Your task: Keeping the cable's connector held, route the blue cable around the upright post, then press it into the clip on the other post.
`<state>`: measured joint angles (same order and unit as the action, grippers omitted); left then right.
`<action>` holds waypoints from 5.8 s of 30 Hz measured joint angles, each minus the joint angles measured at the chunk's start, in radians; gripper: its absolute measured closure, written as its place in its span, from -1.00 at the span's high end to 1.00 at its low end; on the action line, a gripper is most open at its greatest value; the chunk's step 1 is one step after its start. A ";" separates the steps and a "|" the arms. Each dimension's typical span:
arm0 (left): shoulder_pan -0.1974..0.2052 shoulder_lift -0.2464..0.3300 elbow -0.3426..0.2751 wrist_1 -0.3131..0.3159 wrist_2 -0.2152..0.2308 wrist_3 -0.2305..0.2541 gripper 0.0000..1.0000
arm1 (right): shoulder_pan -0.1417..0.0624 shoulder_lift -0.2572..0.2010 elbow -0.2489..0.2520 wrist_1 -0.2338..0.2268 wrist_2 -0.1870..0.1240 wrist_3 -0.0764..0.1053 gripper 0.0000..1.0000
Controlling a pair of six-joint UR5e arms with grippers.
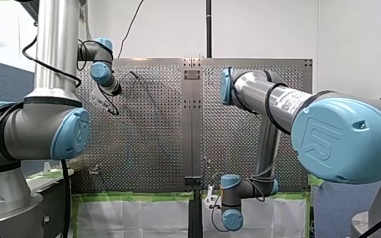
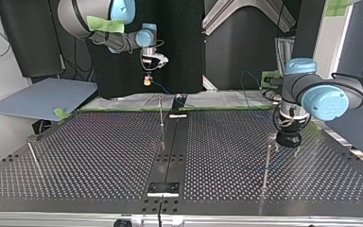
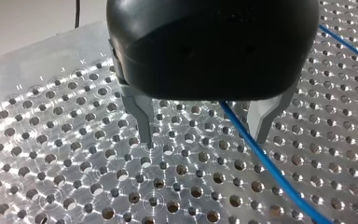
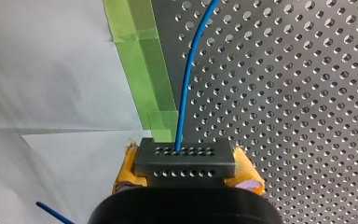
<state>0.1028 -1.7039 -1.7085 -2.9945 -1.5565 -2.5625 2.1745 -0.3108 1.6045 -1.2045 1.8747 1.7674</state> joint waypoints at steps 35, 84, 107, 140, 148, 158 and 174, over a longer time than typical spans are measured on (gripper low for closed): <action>-0.064 0.108 -0.032 -0.085 0.020 -0.010 1.00 | 0.000 0.000 -0.009 0.010 0.000 0.002 -1.00; -0.154 0.385 -0.094 -0.155 -0.115 0.213 1.00 | 0.000 0.000 -0.013 0.019 0.000 0.000 -1.00; -0.204 0.327 -0.078 -0.249 -0.153 0.407 1.00 | 0.000 0.000 -0.013 0.034 0.000 -0.015 -1.00; -0.187 0.236 0.044 -0.279 -0.111 0.686 1.00 | 0.000 0.000 -0.014 0.059 0.002 -0.036 -1.00; -0.189 0.236 0.045 -0.278 -0.076 0.754 1.00 | 0.000 0.000 -0.014 0.066 0.004 -0.035 -1.00; -0.190 0.236 0.045 -0.274 -0.077 0.823 1.00 | 0.000 0.000 -0.014 0.052 0.005 -0.021 -1.00; -0.193 0.237 0.044 -0.273 -0.141 0.834 1.00 | 0.000 0.000 -0.014 0.053 0.003 -0.023 -1.00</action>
<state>-0.0907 -1.4673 -1.6640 -3.2676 -1.6978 -1.7288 2.1743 -0.3108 1.5902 -1.1516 1.8776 1.7447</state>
